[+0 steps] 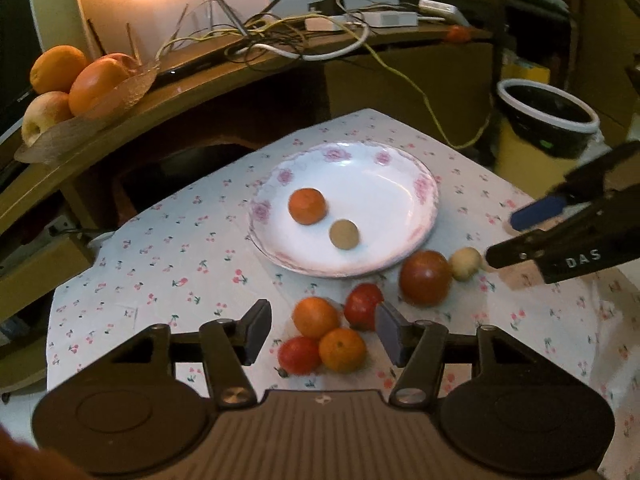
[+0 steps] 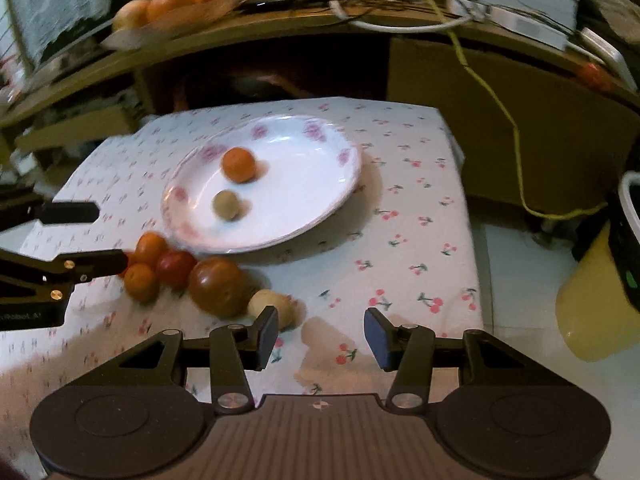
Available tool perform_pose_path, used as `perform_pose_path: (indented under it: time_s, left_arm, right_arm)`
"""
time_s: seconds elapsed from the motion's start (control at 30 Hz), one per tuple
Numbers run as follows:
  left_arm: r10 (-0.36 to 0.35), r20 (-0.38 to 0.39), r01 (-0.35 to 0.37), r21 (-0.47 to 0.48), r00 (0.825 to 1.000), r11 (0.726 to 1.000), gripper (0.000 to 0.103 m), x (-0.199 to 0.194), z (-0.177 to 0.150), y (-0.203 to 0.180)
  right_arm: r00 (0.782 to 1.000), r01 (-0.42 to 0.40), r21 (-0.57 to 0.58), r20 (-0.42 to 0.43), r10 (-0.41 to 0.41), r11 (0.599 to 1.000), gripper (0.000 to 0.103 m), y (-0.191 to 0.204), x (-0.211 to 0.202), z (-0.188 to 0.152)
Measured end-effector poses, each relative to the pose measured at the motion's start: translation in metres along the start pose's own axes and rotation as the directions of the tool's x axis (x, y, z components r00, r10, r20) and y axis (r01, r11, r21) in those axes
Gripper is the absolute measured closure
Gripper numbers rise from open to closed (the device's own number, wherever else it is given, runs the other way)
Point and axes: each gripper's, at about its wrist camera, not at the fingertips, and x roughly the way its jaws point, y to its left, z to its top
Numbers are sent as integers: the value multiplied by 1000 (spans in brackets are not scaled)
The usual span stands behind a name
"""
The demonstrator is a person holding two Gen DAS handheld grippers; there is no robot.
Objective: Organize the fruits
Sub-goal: 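Withdraw both tools from the plate back toward the remaining fruit, then grasp the pale yellow fruit with the right tool while the left tool grasps a tangerine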
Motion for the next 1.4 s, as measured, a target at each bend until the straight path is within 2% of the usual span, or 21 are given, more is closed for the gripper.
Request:
perform_pose_path:
  time_s: [0.27,0.67,0.77,0.87,1.0,1.2,1.4]
  left_arm:
    - [-47,-43,47,18,998,999,40,5,-14,-2]
    - [-94,-57,95,19,994,995,41,13,-21,-1]
    - [-110,-58,111,17,992,994,41,16,-20,-1]
    - [-126,-56,129,59,990,990,42,18,-20,-9]
    - [-110,-70,116,79,991,990,42,29,-18,-12]
    - [-101,-87,106,62,991,992,44,35,-12,-12]
    - [-225,-115,230,36,968,972,46,17,-11,-11]
  right_arm:
    - [999,-39,-105,-27,36,994,50,17,9,-1]
    - [999,-23,-126,-51,17,992,51,22,27,2]
    - [999,-21,-128,-48,15,992,54,23,28,2]
    - [999,-14,-135,-50,8,991,58,25,29,3]
    - [998,-22,-137,-57,15,990,65,26,29,3]
    - [998,-27,-122,-62,19,992,66,24,27,2]
    - [996,-41,-93,-84,33,995,66,18,23,2]
